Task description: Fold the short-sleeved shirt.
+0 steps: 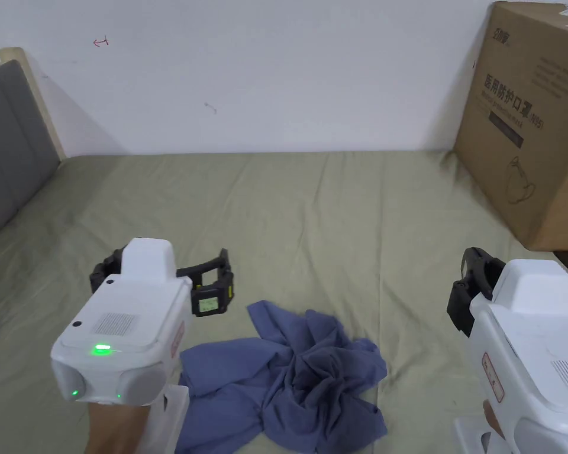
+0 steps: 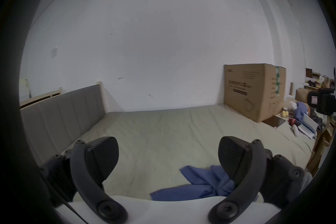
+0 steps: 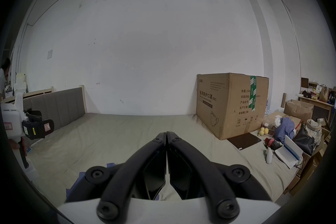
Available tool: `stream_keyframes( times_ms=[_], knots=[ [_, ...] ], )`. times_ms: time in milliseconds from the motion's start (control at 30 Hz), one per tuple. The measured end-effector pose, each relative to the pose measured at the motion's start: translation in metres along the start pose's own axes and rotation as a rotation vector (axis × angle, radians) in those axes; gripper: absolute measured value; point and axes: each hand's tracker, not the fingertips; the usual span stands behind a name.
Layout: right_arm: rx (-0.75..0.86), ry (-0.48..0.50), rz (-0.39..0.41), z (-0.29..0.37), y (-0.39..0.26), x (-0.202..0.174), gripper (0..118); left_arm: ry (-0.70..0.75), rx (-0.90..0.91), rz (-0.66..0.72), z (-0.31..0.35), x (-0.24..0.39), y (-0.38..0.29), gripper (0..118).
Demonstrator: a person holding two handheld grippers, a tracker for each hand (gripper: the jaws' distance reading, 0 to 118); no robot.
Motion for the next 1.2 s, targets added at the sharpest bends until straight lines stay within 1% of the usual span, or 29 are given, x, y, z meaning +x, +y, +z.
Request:
stream_keyframes(
  times_ms=[67, 100, 133, 167, 200, 300, 433, 467, 567, 700, 833, 1000, 1033, 1067, 1100, 1133, 1167, 1200],
  knots=[
    [0.008, 0.003, 0.003, 0.001, 0.002, -0.002, 0, 0.023, 0.02, 0.034, 0.005, -0.01, -0.002, 74],
    [0.01, 0.005, 0.005, 0.001, 0.002, -0.003, 0, 0.027, 0.029, 0.049, 0.006, -0.015, -0.004, 55],
    [0.013, 0.006, 0.006, 0.001, 0.002, -0.004, 0, 0.03, 0.03, 0.065, 0.007, -0.019, -0.006, 30],
    [0.014, 0.009, 0.006, 0.001, 0.003, -0.005, 0, 0.035, 0.025, 0.077, 0.005, -0.023, -0.009, 12],
    [0.014, 0.012, 0.006, 0.001, 0.003, -0.006, 0, 0.034, 0.023, 0.083, 0.004, -0.026, -0.011, 0],
    [0.013, 0.017, 0.009, 0.002, 0.002, -0.008, 0, 0.02, 0.023, 0.081, 0.009, -0.026, -0.009, 0],
    [0.011, 0.024, 0.01, 0.002, 0.001, -0.009, 0, -0.001, -0.032, 0.058, 0.006, -0.027, -0.011, 0],
    [0.01, 0.024, 0.01, 0.002, 0.001, -0.009, 0, -0.003, -0.068, 0.064, 0.005, -0.027, -0.012, 0],
    [0.004, 0.026, 0.007, 0.0, -0.002, -0.009, 0, -0.018, -0.251, 0.098, -0.008, -0.028, -0.024, 0],
    [-0.012, 0.027, 0.01, -0.003, -0.009, -0.008, 0, -0.042, -0.472, 0.141, -0.015, -0.027, -0.061, 0],
    [-0.034, 0.03, 0.006, -0.007, -0.016, -0.008, 0, -0.063, -0.644, 0.193, -0.022, -0.028, -0.113, 0],
    [-0.062, 0.039, 0.007, -0.013, -0.024, -0.008, 0, -0.06, -0.791, 0.249, -0.026, -0.027, -0.163, 0],
    [-0.066, 0.041, 0.008, -0.015, -0.026, -0.008, 0, -0.04, -0.793, 0.241, -0.026, -0.026, -0.169, 4],
    [-0.073, 0.043, 0.009, -0.016, -0.028, -0.008, 0, -0.033, -0.807, 0.241, -0.027, -0.025, -0.176, 14],
    [-0.08, 0.045, 0.011, -0.017, -0.03, -0.008, 0, -0.011, -0.849, 0.25, -0.025, -0.025, -0.181, 31],
    [-0.086, 0.047, 0.013, -0.019, -0.032, -0.008, 0, -0.012, -0.866, 0.264, -0.026, -0.025, -0.185, 65],
    [-0.091, 0.048, 0.014, -0.02, -0.033, -0.008, 0, -0.009, -0.888, 0.287, -0.027, -0.025, -0.189, 86],
    [-0.096, 0.05, 0.015, -0.021, -0.034, -0.008, 0, -0.001, -0.898, 0.306, -0.027, -0.025, -0.192, 99]
  ],
)
